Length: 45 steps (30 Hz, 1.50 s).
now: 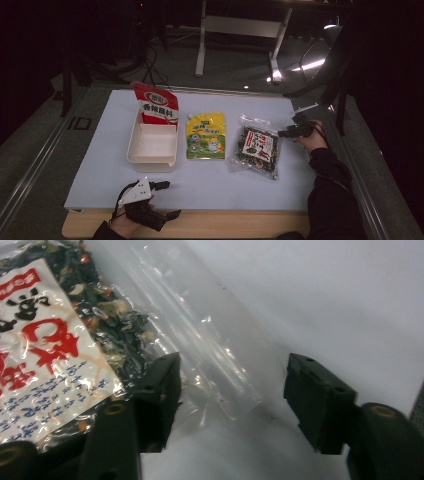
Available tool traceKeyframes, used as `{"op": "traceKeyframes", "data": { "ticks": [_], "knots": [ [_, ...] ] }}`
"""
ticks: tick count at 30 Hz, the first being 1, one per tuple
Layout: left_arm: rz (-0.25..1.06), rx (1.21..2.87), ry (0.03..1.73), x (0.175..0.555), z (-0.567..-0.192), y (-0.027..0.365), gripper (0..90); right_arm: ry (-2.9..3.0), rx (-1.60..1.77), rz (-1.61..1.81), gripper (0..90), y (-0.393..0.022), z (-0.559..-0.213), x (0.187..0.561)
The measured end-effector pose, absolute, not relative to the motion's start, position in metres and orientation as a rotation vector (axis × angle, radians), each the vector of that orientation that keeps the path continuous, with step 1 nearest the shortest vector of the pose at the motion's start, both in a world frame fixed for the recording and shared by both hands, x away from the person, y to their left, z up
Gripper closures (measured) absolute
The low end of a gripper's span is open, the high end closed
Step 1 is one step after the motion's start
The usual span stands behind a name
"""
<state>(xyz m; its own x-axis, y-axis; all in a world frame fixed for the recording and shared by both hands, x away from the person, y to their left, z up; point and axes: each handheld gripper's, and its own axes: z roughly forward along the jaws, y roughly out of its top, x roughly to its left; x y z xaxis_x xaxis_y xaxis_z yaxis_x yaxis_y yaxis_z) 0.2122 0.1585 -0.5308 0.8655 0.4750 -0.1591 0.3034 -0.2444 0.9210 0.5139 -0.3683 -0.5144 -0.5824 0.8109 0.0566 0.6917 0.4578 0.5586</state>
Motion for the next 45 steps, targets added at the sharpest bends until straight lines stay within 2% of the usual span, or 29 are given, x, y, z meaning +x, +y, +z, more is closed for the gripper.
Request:
{"op": "traceKeyframes", "data": {
  "ticks": [3, 6, 8, 9, 10, 11, 13, 22, 45],
  "knots": [
    [0.178, 1.85, 0.584, 0.212, -0.531, 0.159, 3.5, 2.503, 1.279, 0.783, 55.7, -0.366, -0.514, 0.513],
    [0.175, 1.852, 0.582, 0.212, -0.531, 0.158, 3.5, 2.504, 1.267, 0.755, 62.2, -0.364, -0.513, 0.513],
    [0.177, 1.854, 0.58, 0.212, -0.531, 0.158, 3.5, 2.499, 1.268, 0.725, 71.2, -0.364, -0.511, 0.513],
    [0.177, 1.854, 0.58, 0.212, -0.531, 0.158, 3.5, 2.499, 1.268, 0.725, 71.2, -0.364, -0.511, 0.513],
    [0.178, 1.855, 0.578, 0.212, -0.531, 0.158, 3.5, 2.502, 1.265, 0.717, 74.7, -0.363, -0.51, 0.512],
    [0.178, 1.855, 0.579, 0.212, -0.531, 0.158, 3.5, 2.501, 1.251, 0.676, 85.5, -0.362, -0.508, 0.512],
    [0.177, 1.854, 0.577, 0.213, -0.531, 0.158, 3.5, 2.501, 1.249, 0.68, 89.1, -0.361, -0.505, 0.51],
    [0.176, 1.854, 0.566, 0.214, -0.529, 0.156, 3.5, 2.498, 1.25, 0.682, 89.9, -0.359, -0.5, 0.506],
    [0.155, 1.865, 0.524, 0.22, -0.526, 0.146, 3.5, 2.404, 1.032, 0.776, 90.0, -0.339, -0.445, 0.468]
  ]
}}
